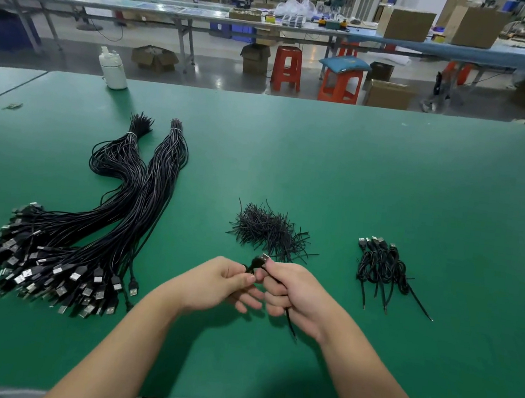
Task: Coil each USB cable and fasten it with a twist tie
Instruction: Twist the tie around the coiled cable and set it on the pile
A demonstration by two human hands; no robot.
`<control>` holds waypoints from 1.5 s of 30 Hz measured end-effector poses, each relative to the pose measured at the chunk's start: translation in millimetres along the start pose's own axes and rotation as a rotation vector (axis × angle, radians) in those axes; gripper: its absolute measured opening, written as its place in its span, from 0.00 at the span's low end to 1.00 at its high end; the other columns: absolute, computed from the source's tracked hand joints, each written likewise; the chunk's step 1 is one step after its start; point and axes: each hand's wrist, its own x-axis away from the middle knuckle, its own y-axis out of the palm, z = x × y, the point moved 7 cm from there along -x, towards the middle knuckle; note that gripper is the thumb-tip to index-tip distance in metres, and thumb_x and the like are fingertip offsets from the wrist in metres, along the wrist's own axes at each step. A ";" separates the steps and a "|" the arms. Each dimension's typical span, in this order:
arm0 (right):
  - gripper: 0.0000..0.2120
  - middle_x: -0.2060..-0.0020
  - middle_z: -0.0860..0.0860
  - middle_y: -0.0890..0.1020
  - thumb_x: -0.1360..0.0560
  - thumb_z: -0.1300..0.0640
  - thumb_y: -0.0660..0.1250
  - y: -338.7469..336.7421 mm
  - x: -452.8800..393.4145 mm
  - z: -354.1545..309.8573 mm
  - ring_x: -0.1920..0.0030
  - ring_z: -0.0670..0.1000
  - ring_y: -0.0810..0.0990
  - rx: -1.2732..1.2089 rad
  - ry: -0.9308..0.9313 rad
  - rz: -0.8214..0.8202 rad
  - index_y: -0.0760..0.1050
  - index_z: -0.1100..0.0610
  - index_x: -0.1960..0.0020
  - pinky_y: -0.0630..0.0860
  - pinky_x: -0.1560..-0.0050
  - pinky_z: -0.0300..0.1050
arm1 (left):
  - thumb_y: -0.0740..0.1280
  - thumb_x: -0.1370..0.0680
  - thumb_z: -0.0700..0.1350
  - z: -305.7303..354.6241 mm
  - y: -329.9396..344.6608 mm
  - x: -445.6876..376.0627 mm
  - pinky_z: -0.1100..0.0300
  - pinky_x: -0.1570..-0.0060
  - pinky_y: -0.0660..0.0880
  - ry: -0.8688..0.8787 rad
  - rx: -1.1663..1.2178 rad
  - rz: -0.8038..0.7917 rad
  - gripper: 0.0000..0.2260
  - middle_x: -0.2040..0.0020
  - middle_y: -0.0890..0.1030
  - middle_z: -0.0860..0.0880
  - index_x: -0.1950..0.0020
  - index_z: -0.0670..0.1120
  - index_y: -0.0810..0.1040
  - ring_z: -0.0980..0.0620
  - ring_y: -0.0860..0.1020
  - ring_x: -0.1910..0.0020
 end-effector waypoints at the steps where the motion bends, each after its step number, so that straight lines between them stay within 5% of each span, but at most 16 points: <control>1: 0.16 0.76 0.48 0.56 0.15 0.52 0.56 1.1 0.6 -1.4 0.78 0.46 0.52 0.019 -0.015 -0.004 0.73 0.58 0.57 0.60 0.75 0.39 | 0.58 0.16 0.41 -1.7 1.9 0.0 0.58 0.50 0.80 0.003 0.006 -0.013 0.11 0.49 0.85 0.43 0.48 0.38 0.79 0.48 0.84 0.48; 4: 0.16 0.75 0.48 0.57 0.15 0.52 0.55 3.0 3.5 -2.2 0.75 0.48 0.52 0.101 -0.054 -0.009 0.72 0.57 0.57 0.62 0.73 0.40 | 0.59 0.16 0.40 -3.4 0.5 1.9 0.59 0.44 0.78 0.022 -0.032 -0.030 0.11 0.53 0.86 0.50 0.51 0.39 0.79 0.56 0.83 0.49; 7: 0.16 0.76 0.46 0.60 0.15 0.53 0.55 4.7 5.6 -1.7 0.75 0.47 0.56 0.185 -0.090 -0.001 0.72 0.56 0.58 0.66 0.71 0.40 | 0.60 0.16 0.41 4.0 -7.6 1.1 0.60 0.43 0.77 0.081 -0.007 0.139 0.12 0.48 0.85 0.48 0.51 0.39 0.81 0.55 0.82 0.47; 12: 0.18 0.78 0.43 0.64 0.15 0.57 0.54 20.8 2.1 15.3 0.76 0.45 0.63 0.467 -0.113 0.034 0.74 0.55 0.60 0.70 0.68 0.44 | 0.58 0.16 0.42 6.2 -1.7 -9.2 0.59 0.58 0.81 0.107 0.761 0.407 0.12 0.52 0.85 0.42 0.42 0.35 0.77 0.47 0.85 0.54; 15: 0.20 0.79 0.46 0.70 0.16 0.54 0.56 18.6 1.6 27.4 0.76 0.48 0.68 0.615 -0.132 0.102 0.76 0.52 0.64 0.72 0.65 0.49 | 0.60 0.17 0.42 1.8 6.5 -10.7 0.59 0.69 0.74 0.050 0.857 0.396 0.10 0.66 0.78 0.50 0.43 0.37 0.76 0.54 0.75 0.73; 18: 0.23 0.77 0.49 0.79 0.19 0.41 0.58 8.9 6.1 35.0 0.73 0.48 0.74 0.737 -0.078 0.127 0.79 0.52 0.65 0.74 0.63 0.47 | 0.60 0.17 0.42 1.3 6.3 -9.8 0.63 0.76 0.66 0.074 0.926 0.365 0.08 0.69 0.71 0.51 0.46 0.38 0.74 0.57 0.63 0.77; 20: 0.21 0.70 0.49 0.83 0.21 0.40 0.61 1.9 7.4 34.6 0.71 0.44 0.74 0.773 -0.089 0.161 0.81 0.54 0.61 0.71 0.63 0.45 | 0.61 0.18 0.42 1.9 7.4 -9.8 0.64 0.77 0.64 0.080 0.929 0.333 0.07 0.69 0.70 0.51 0.48 0.39 0.73 0.57 0.61 0.77; 23: 0.07 0.59 0.53 0.84 0.22 0.53 0.69 2.4 8.3 25.8 0.58 0.47 0.76 0.514 -0.172 0.092 0.79 0.53 0.46 0.72 0.53 0.48 | 0.63 0.22 0.45 2.4 11.8 -9.5 0.62 0.77 0.64 0.075 0.870 0.271 0.08 0.70 0.69 0.50 0.52 0.40 0.73 0.55 0.63 0.76; 25: 0.15 0.58 0.51 0.82 0.24 0.63 0.71 4.7 7.7 24.2 0.55 0.51 0.79 0.256 -0.151 0.005 0.76 0.54 0.39 0.76 0.50 0.49 | 0.63 0.21 0.48 1.6 16.8 -9.0 0.61 0.77 0.67 0.044 0.776 0.232 0.10 0.70 0.70 0.48 0.54 0.41 0.73 0.51 0.69 0.75; 29: 0.11 0.71 0.45 0.69 0.27 0.67 0.74 0.7 8.3 21.3 0.65 0.47 0.69 0.243 -0.188 0.079 0.73 0.59 0.53 0.75 0.54 0.46 | 0.64 0.22 0.44 5.3 25.2 -9.5 0.49 0.59 0.82 0.041 0.738 0.118 0.11 0.64 0.81 0.40 0.51 0.36 0.77 0.40 0.83 0.61; 33: 0.11 0.70 0.53 0.67 0.29 0.67 0.75 -7.5 11.2 25.4 0.63 0.51 0.67 0.180 -0.188 0.152 0.73 0.67 0.56 0.75 0.52 0.47 | 0.62 0.19 0.42 16.5 34.4 -6.0 0.48 0.45 0.80 0.048 0.609 -0.088 0.13 0.51 0.82 0.30 0.48 0.33 0.79 0.35 0.82 0.48; 37: 0.13 0.74 0.46 0.64 0.29 0.67 0.75 -8.9 11.8 29.6 0.69 0.47 0.62 0.206 -0.235 0.196 0.70 0.63 0.62 0.69 0.60 0.42 | 0.65 0.20 0.45 22.6 37.7 -1.8 0.50 0.41 0.77 0.035 0.492 -0.192 0.14 0.47 0.81 0.31 0.47 0.33 0.80 0.37 0.81 0.44; 40: 0.16 0.73 0.49 0.67 0.29 0.67 0.75 -8.3 9.2 34.3 0.68 0.48 0.66 0.223 -0.244 0.208 0.69 0.56 0.64 0.70 0.64 0.40 | 0.65 0.20 0.47 22.0 35.0 -0.4 0.47 0.45 0.76 0.033 0.422 -0.165 0.14 0.47 0.82 0.32 0.49 0.35 0.81 0.36 0.79 0.43; 43: 0.08 0.69 0.54 0.72 0.29 0.69 0.74 -7.0 4.7 39.3 0.63 0.52 0.74 0.132 -0.228 0.203 0.75 0.67 0.55 0.80 0.58 0.45 | 0.63 0.19 0.47 20.7 32.2 1.3 0.53 0.62 0.74 0.034 0.410 -0.093 0.13 0.47 0.82 0.31 0.51 0.37 0.79 0.38 0.80 0.49; 45: 0.14 0.65 0.58 0.75 0.31 0.68 0.75 -5.3 1.2 41.5 0.61 0.52 0.78 0.092 -0.219 0.196 0.74 0.73 0.51 0.81 0.58 0.45 | 0.62 0.19 0.46 21.2 31.5 2.4 0.56 0.67 0.73 0.031 0.402 -0.068 0.13 0.48 0.82 0.31 0.52 0.37 0.78 0.39 0.81 0.52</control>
